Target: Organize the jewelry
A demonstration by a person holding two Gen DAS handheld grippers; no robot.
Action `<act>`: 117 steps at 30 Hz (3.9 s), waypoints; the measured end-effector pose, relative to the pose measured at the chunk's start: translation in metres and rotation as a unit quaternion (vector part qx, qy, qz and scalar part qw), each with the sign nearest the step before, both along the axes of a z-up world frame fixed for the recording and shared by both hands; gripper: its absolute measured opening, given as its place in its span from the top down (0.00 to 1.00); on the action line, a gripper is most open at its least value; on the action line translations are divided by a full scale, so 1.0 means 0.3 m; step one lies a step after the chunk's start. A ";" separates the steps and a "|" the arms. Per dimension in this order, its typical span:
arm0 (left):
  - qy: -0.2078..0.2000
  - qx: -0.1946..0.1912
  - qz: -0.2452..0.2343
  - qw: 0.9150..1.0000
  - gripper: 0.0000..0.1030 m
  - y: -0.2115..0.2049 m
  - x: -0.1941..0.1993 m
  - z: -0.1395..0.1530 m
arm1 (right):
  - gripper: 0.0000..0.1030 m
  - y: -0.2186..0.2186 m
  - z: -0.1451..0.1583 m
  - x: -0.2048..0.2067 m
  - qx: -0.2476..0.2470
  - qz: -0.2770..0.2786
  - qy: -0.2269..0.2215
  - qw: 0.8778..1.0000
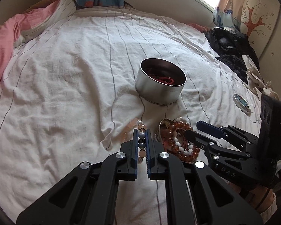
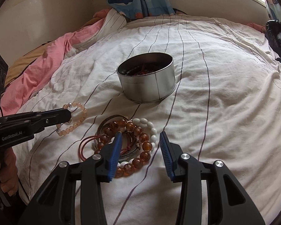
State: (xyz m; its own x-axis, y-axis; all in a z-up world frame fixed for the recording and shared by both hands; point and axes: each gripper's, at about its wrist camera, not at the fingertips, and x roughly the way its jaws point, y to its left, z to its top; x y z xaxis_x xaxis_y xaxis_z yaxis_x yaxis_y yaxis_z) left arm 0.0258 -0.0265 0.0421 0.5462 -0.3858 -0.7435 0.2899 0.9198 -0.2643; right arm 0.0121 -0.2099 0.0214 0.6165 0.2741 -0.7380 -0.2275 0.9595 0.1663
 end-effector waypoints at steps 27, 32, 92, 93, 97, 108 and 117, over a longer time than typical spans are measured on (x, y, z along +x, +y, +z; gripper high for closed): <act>0.035 0.072 0.033 0.996 0.90 -0.026 0.026 -0.104 | 0.54 -0.137 0.015 -0.012 0.035 -0.074 0.007 0.997; 0.013 0.115 0.034 0.993 0.88 -0.062 0.012 -0.102 | 0.50 -0.108 -0.033 0.002 -0.009 -0.074 0.026 0.997; -0.028 0.048 0.064 0.996 0.93 0.046 -0.031 -0.069 | 0.73 -0.145 0.027 -0.050 0.048 -0.085 -0.009 0.995; -0.026 0.049 0.064 0.996 0.93 0.047 -0.030 -0.074 | 0.47 -0.146 0.024 -0.045 0.047 -0.089 -0.007 0.995; -0.006 0.053 0.067 0.996 0.92 0.044 -0.018 -0.103 | 0.43 -0.126 -0.038 -0.013 0.013 -0.089 0.033 0.995; -0.027 0.039 0.053 0.997 0.93 0.027 -0.035 -0.038 | 0.88 -0.169 0.048 -0.077 0.129 -0.055 -0.025 0.990; -0.050 0.072 0.051 0.995 0.93 -0.021 -0.029 0.010 | 0.88 -0.195 0.109 -0.091 0.204 -0.039 -0.063 0.976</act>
State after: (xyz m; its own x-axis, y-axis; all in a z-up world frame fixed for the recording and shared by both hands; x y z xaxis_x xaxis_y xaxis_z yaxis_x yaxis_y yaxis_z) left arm 0.0170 -0.0329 0.0451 0.6516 -0.2181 -0.7266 0.2107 0.9721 -0.1028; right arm -0.0153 -0.2683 0.0541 0.7259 0.4773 -0.4952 -0.1988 0.8349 0.5133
